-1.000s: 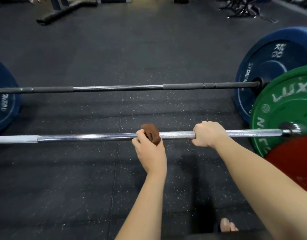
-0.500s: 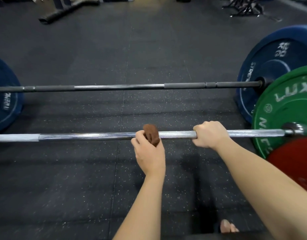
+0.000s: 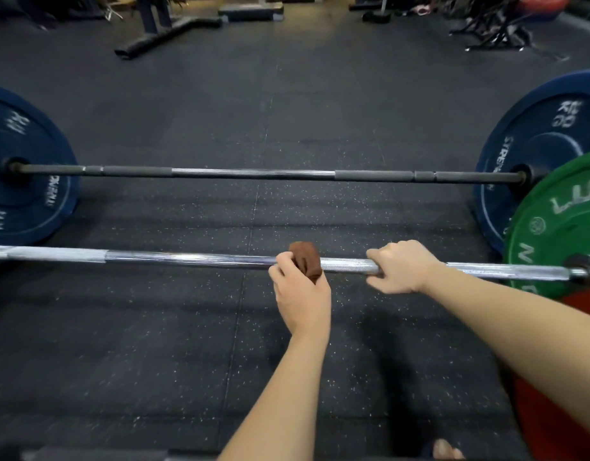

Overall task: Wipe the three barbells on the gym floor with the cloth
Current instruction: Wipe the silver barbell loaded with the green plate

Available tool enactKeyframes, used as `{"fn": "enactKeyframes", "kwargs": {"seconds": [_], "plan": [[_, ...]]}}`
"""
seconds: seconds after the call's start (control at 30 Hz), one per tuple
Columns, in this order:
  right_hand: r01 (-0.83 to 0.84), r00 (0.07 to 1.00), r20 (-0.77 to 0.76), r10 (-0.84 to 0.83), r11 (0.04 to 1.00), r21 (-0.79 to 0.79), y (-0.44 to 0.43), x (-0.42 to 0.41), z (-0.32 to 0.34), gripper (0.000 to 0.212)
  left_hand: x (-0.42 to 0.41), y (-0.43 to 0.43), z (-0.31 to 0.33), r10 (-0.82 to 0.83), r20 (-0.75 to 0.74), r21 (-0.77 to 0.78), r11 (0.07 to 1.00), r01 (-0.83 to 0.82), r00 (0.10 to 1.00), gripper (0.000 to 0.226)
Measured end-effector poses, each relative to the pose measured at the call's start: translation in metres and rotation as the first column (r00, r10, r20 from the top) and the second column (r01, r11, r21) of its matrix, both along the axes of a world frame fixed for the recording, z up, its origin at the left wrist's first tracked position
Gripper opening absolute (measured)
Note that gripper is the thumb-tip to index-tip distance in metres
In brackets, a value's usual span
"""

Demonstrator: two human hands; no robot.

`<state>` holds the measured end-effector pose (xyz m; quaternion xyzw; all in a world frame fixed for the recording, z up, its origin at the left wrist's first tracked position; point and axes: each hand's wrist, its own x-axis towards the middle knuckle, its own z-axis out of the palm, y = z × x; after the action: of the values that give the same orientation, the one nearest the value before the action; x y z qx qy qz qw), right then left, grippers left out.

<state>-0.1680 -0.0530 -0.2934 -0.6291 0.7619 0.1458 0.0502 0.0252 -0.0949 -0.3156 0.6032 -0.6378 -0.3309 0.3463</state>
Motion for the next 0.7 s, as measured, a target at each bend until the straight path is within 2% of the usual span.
{"fn": "enactKeyframes", "kwargs": {"seconds": [0.13,0.2,0.27,0.33,0.4,0.57,0.7], "plan": [[-0.141,0.988,0.064,0.139,0.989,0.033,-0.044,0.048,0.011,0.026,-0.001,0.001,0.001,0.004,-0.008,0.004,1.0,-0.004,1.0,0.037],[-0.151,0.981,0.137,0.141,0.987,0.062,-0.07,0.078,0.014,0.021,0.01,-0.005,0.002,-0.003,-0.017,-0.002,1.0,0.003,1.0,0.034],[-0.079,0.969,0.24,0.055,0.993,0.088,-0.092,0.105,0.012,0.019,0.03,-0.025,0.006,0.11,-0.049,0.027,0.994,-0.109,0.993,0.032],[0.001,0.957,0.289,-0.025,0.997,0.082,-0.102,0.121,0.008,0.032,0.056,-0.053,0.011,0.281,-0.073,0.074,0.958,-0.276,0.957,0.032],[0.03,0.972,0.23,-0.036,0.999,0.028,-0.104,0.126,0.001,0.036,0.078,-0.076,0.011,0.326,-0.037,0.069,0.944,-0.323,0.945,0.035],[0.069,0.993,0.105,-0.061,0.995,-0.07,-0.1,0.132,-0.006,0.026,0.087,-0.08,-0.003,0.203,0.044,-0.026,0.979,-0.202,0.978,0.037],[0.076,0.996,0.044,-0.073,0.993,-0.086,-0.1,0.137,-0.007,0.026,0.071,-0.069,0.0,0.216,0.025,0.044,0.975,-0.217,0.976,0.039]]}}
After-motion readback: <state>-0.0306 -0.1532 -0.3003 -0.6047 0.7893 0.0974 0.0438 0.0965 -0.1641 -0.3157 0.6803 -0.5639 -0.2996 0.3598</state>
